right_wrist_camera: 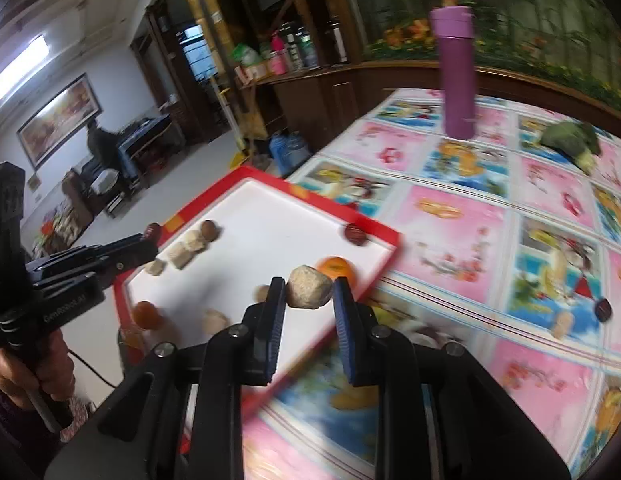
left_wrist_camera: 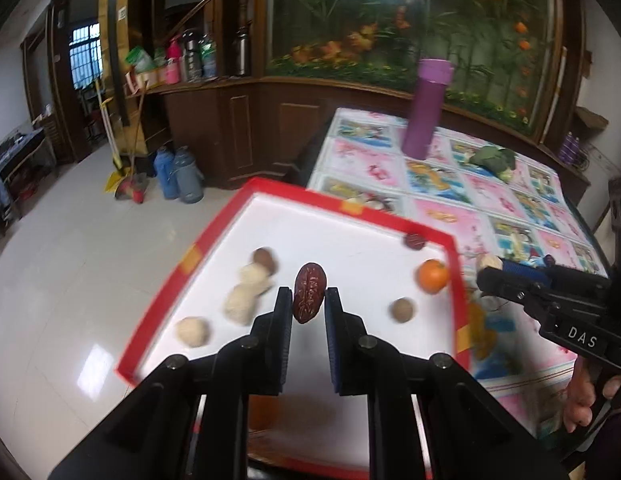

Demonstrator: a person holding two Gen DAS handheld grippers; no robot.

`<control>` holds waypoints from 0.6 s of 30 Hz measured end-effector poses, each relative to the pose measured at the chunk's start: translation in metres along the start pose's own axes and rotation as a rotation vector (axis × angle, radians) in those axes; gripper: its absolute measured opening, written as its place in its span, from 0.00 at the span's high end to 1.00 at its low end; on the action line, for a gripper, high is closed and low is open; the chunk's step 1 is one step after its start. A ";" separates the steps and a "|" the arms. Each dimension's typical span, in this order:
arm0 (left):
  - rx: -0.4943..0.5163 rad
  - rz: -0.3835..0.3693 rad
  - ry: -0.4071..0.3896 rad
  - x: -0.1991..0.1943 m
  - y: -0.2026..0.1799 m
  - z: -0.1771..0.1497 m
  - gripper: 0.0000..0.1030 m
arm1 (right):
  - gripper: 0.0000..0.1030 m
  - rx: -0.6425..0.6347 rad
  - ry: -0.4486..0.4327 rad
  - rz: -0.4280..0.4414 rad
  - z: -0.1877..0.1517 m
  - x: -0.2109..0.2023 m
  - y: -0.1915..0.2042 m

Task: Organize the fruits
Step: 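Carry the date and chunk over the white tray and open both grippers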

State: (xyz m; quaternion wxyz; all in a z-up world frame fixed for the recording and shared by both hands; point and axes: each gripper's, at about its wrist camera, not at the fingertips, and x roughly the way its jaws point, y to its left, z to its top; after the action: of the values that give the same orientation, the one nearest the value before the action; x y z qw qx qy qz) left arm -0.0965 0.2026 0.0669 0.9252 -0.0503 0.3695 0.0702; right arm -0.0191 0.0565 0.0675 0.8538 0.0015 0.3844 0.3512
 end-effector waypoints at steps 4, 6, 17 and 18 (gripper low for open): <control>-0.019 0.015 0.018 0.006 0.017 -0.008 0.86 | 0.74 -0.024 0.062 0.018 0.013 0.037 0.031; -0.015 0.019 0.030 0.008 0.023 -0.011 0.86 | 0.74 -0.023 0.094 0.027 0.013 0.051 0.040; -0.058 0.047 0.090 0.026 0.054 -0.021 0.86 | 0.74 0.003 0.189 -0.010 0.006 0.090 0.059; -0.061 0.048 0.096 0.027 0.054 -0.021 0.86 | 0.74 0.005 0.196 -0.010 0.006 0.091 0.059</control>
State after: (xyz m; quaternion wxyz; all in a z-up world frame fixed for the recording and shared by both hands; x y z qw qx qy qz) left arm -0.1006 0.2555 0.0304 0.9024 -0.0728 0.4124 0.1010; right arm -0.0087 0.1568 0.0280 0.8138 -0.0325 0.4669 0.3446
